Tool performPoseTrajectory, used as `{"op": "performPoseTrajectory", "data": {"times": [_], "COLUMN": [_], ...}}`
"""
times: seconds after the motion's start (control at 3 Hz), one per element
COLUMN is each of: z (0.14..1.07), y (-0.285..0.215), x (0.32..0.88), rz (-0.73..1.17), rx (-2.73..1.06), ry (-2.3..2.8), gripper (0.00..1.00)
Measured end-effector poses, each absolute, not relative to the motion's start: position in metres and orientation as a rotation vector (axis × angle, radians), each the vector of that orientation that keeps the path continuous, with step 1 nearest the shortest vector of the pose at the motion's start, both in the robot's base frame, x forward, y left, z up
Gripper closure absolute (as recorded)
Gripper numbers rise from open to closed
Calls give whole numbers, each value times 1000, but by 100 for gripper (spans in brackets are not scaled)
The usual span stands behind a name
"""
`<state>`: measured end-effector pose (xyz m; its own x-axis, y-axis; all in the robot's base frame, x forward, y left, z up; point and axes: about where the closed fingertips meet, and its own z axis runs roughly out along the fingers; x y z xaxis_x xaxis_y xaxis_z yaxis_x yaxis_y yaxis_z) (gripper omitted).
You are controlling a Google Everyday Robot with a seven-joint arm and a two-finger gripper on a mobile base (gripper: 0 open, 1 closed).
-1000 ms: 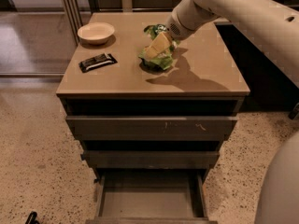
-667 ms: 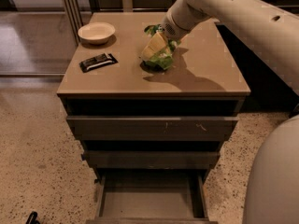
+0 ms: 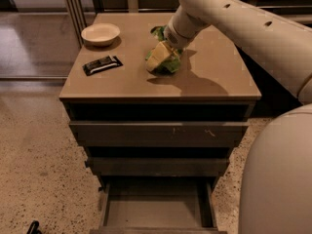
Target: Place green rice chip bag into bottom drawer
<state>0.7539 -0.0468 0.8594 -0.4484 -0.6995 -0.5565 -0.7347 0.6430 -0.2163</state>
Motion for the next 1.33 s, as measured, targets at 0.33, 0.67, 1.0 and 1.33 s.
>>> {"op": "performPoseTrajectory", "data": {"times": [0.33, 0.67, 1.0, 1.33], "z": [859, 859, 859, 859], "y": [-47, -47, -47, -47], "x": [754, 754, 754, 754], "rz": [74, 74, 74, 74], "rx": [-1112, -1112, -1112, -1112], "ry": [2243, 2243, 2243, 2243], "gripper": [19, 42, 66, 89]}}
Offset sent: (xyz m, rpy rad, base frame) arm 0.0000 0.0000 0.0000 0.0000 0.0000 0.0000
